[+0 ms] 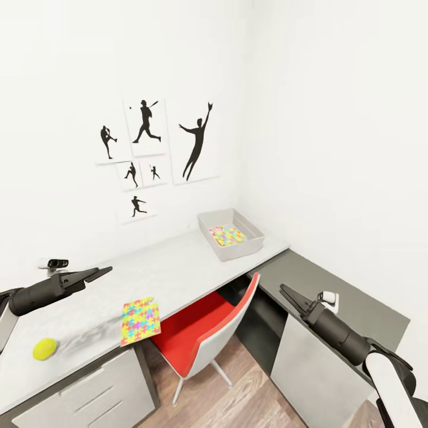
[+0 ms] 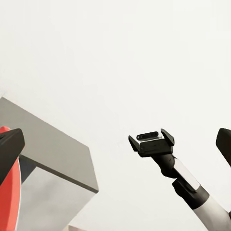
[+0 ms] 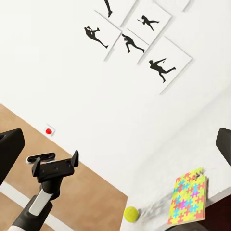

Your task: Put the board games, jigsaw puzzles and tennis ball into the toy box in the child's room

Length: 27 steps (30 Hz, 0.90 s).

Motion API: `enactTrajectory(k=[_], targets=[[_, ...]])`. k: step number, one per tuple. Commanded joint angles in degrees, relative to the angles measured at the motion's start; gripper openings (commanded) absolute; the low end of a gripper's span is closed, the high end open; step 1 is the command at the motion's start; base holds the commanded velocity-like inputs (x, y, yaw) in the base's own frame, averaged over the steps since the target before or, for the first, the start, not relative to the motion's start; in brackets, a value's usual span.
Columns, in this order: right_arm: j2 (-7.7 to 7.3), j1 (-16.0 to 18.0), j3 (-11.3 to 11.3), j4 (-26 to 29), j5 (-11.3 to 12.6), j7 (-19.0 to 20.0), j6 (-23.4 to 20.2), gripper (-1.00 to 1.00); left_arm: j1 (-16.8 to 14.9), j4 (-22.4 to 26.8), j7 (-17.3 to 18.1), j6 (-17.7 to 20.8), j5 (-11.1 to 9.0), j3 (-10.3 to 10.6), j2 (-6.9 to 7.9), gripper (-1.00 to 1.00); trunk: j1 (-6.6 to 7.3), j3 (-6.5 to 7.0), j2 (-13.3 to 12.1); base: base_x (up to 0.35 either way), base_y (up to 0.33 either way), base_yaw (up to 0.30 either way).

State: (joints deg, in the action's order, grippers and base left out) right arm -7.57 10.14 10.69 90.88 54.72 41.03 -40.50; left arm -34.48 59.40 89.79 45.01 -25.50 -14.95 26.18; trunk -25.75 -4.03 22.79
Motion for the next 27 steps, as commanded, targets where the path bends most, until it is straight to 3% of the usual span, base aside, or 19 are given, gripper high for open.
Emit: enactTrajectory(k=[1,19,27], targets=[[-0.03,0.05,-0.02,0.02,0.25,0.02,-0.37,1.00,-0.05,0.01,0.21,0.61,0.02,0.01,0.01,1.00,-0.04,-0.13,0.13,0.000,-0.025,0.002],[-0.08,0.05,0.03,0.00,0.30,0.00,-0.45,1.00,-0.01,0.00,0.21,0.65,0.22,0.05,-0.14,1.00,-0.04,-0.13,0.13,0.000,-0.003,0.000],[-0.18,0.05,0.15,0.00,0.30,0.01,-0.46,1.00,-0.01,-0.17,0.21,0.92,0.85,0.45,-1.01,1.00,-0.04,-0.13,0.13,0.000,0.000,0.000]])
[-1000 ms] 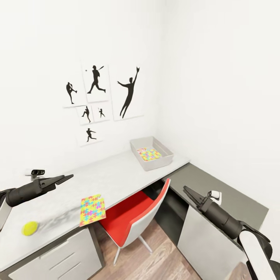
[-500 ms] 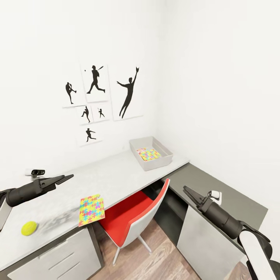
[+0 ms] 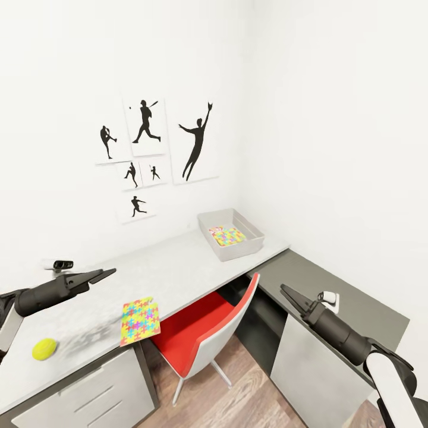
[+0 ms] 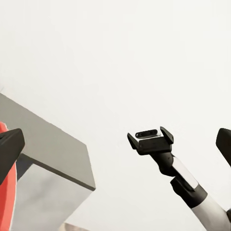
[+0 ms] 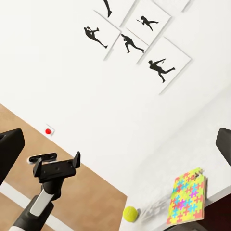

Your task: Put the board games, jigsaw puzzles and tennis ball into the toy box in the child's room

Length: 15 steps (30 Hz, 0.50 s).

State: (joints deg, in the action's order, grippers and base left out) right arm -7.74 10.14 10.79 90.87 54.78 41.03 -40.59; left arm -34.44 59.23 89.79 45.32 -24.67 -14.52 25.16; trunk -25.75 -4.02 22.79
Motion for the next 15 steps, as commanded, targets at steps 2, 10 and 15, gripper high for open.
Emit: enactTrajectory(k=[2,10,15], targets=[[-0.09,0.06,0.11,0.01,0.24,0.02,-0.39,1.00,-0.03,-0.04,-1.17,0.64,0.10,0.06,-0.78,1.00,-0.04,-0.13,0.13,0.000,0.000,0.000],[-0.55,0.06,0.50,-0.07,0.32,0.02,-0.45,1.00,-0.02,-3.05,-16.27,2.43,0.16,0.20,-5.04,1.00,-0.04,-0.13,0.13,0.000,0.000,0.000],[-0.60,0.04,0.56,-0.03,0.33,-0.05,-0.48,1.00,-0.02,-7.73,-20.91,4.28,0.14,0.21,-5.61,1.00,-0.04,-0.13,0.13,0.000,0.000,0.000]])
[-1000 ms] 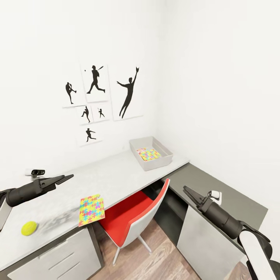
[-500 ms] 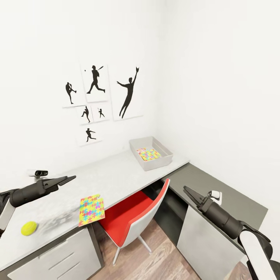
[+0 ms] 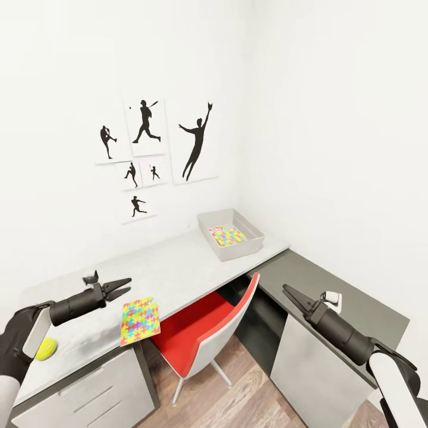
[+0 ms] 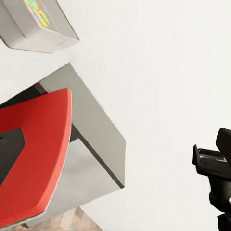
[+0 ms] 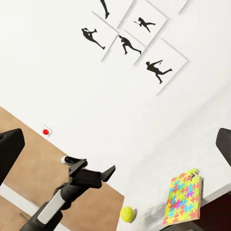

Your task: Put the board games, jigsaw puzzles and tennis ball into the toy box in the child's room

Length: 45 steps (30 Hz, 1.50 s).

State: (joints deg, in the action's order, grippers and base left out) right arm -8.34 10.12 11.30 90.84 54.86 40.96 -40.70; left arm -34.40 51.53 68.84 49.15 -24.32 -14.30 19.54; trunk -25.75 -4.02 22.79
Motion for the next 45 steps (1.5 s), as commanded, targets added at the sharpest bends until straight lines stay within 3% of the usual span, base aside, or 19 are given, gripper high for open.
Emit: enactTrajectory(k=[1,6,14,18,27,42,45], targets=[[0.00,0.06,0.07,0.01,0.24,0.01,-0.38,1.00,-0.05,-0.31,-0.15,0.74,-0.24,-0.01,0.00,1.00,-0.04,-0.13,0.13,0.000,0.000,0.000],[-0.08,0.00,0.35,-0.04,0.31,-0.04,-0.49,1.00,-0.05,-1.25,-0.77,5.08,-0.25,-0.17,0.04,1.00,-0.04,-0.13,0.13,0.000,0.000,0.000],[-0.10,-0.02,0.75,-0.05,0.33,-0.09,-0.60,1.00,-0.14,-3.41,-0.85,10.20,-0.68,-0.55,0.31,1.00,-1.79,-1.57,3.34,0.000,0.000,0.000],[-0.13,-0.02,0.86,-0.05,0.42,-0.09,-0.61,1.00,-0.24,-7.10,-0.89,10.59,-0.78,-0.59,0.21,1.00,-2.67,-2.28,4.94,0.000,0.000,0.000],[-0.12,-0.02,3.37,-0.05,0.45,-0.09,-0.93,1.00,-0.40,-8.69,-0.57,10.85,-1.24,-0.93,0.60,1.00,-4.65,-3.90,8.55,0.000,0.000,0.000],[-0.16,-0.02,3.62,-0.05,0.44,-0.09,-0.96,1.00,-0.40,-9.08,-0.50,10.85,-1.26,-0.89,0.38,1.00,-7.94,-6.59,14.57,0.000,0.000,0.000],[-0.15,-0.02,3.64,-0.05,0.43,-0.09,-0.93,1.00,-0.53,-12.59,-0.53,10.85,-1.26,-1.01,0.54,1.00,-8.60,-7.13,15.77,0.000,0.000,0.000]])
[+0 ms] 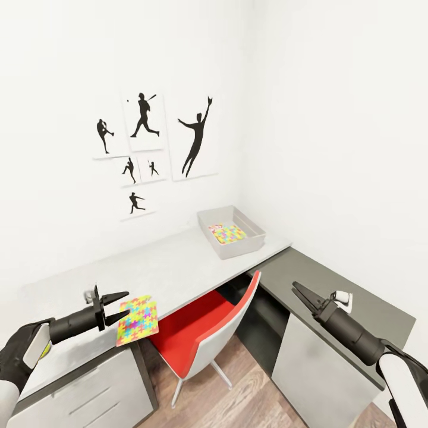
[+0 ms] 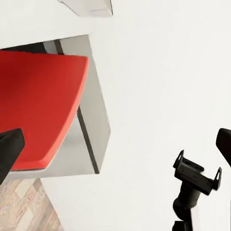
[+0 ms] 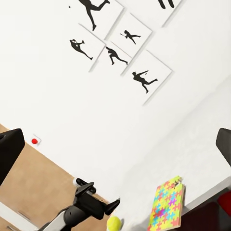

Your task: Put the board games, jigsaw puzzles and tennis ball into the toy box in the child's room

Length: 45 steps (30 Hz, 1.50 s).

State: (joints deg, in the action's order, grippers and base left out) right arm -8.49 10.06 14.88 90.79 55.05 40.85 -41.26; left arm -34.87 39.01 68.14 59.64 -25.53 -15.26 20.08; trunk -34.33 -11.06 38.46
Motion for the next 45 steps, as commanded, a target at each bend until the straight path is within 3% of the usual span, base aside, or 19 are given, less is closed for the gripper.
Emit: enactTrajectory(k=[1,5,18,24,38,45], targets=[[0.02,0.05,0.05,0.00,0.24,0.02,-0.35,1.00,-0.19,-1.93,0.16,0.36,-0.01,-0.06,0.07,1.00,-0.24,-0.27,0.50,0.000,0.000,0.000],[0.04,-0.01,0.06,0.00,0.17,-0.01,-0.32,1.00,-0.41,-6.27,0.03,0.36,0.15,-0.03,0.18,1.00,-1.12,-0.99,2.10,0.000,0.000,0.000],[-0.03,-0.26,0.32,0.00,0.28,0.02,-0.39,1.00,-0.46,-12.68,-0.06,0.36,0.22,0.03,1.06,1.00,-3.97,-3.33,7.32,0.000,0.000,0.000],[-0.04,-0.44,2.20,0.00,0.43,0.02,-0.48,1.00,-0.46,-13.55,-0.36,0.36,0.22,0.05,1.12,1.00,-5.29,-4.40,9.72,0.000,0.000,0.000],[-0.04,-0.74,2.60,0.00,0.45,0.02,-0.47,1.00,-0.46,-16.03,-0.72,0.19,0.37,0.10,0.86,1.00,-8.37,-6.92,15.34,0.000,0.000,0.000],[-0.04,-0.76,2.82,-0.05,0.50,0.06,-0.47,1.00,-0.46,-16.27,-6.28,0.11,0.24,-0.02,0.53,1.00,-9.90,-8.17,18.15,0.000,0.000,0.000]])
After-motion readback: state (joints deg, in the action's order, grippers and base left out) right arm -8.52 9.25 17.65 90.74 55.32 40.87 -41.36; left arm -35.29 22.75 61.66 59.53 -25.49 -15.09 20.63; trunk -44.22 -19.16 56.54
